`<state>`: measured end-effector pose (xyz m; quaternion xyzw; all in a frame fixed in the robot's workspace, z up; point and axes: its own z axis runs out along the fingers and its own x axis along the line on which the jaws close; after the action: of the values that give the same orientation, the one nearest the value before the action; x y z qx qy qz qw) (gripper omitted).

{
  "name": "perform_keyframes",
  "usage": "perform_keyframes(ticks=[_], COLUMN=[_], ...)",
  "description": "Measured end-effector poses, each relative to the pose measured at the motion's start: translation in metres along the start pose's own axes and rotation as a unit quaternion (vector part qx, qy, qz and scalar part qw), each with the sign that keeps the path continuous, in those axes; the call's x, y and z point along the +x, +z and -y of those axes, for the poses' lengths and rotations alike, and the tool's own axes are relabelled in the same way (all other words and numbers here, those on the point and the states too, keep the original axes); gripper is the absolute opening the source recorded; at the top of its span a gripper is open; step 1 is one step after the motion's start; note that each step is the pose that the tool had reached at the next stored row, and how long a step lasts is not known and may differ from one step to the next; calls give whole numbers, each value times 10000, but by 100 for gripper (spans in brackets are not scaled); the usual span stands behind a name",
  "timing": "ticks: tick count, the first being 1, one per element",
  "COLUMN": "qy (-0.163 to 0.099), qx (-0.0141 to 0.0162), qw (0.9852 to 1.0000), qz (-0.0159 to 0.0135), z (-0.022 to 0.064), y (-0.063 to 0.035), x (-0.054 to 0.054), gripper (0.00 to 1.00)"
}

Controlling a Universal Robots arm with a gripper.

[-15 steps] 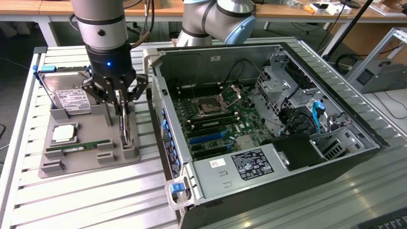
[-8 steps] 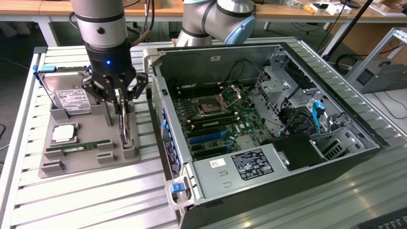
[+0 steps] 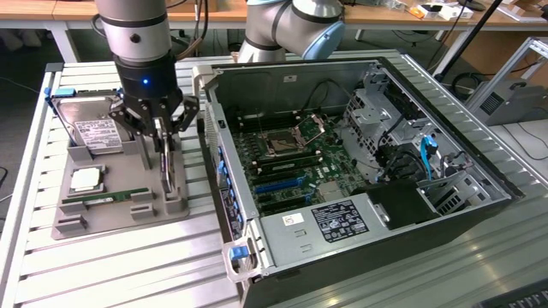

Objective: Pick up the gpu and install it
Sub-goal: 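Pick up the gpu and move the gpu toward the slot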

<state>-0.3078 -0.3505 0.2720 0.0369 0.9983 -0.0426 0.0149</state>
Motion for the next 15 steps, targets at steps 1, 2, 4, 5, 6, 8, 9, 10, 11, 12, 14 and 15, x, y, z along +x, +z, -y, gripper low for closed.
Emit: perform_keyframes(ticks=[1, 2, 4, 5, 6, 8, 9, 10, 11, 12, 14, 15], qy=[0, 0, 0, 0, 0, 0, 0, 0, 0, 0, 0, 0], qx=[0, 0, 0, 0, 0, 0, 0, 0, -1, 0, -1, -1], qw=[10000, 10000, 10000, 10000, 10000, 10000, 10000, 10000, 10000, 10000, 10000, 10000], qz=[0, 0, 0, 0, 0, 0, 0, 0, 1, 0, 1, 1], z=[1, 1, 2, 3, 3, 4, 4, 5, 5, 5, 6, 6], y=[-5, -10, -24, -30, -34, -45, -50, -54, -57, -63, -70, -73], x=[0, 0, -1, -1, -1, -2, -2, -2, -2, -2, -3, -3], gripper=[27, 27, 27, 27, 27, 27, 27, 27, 27, 27, 27, 27])
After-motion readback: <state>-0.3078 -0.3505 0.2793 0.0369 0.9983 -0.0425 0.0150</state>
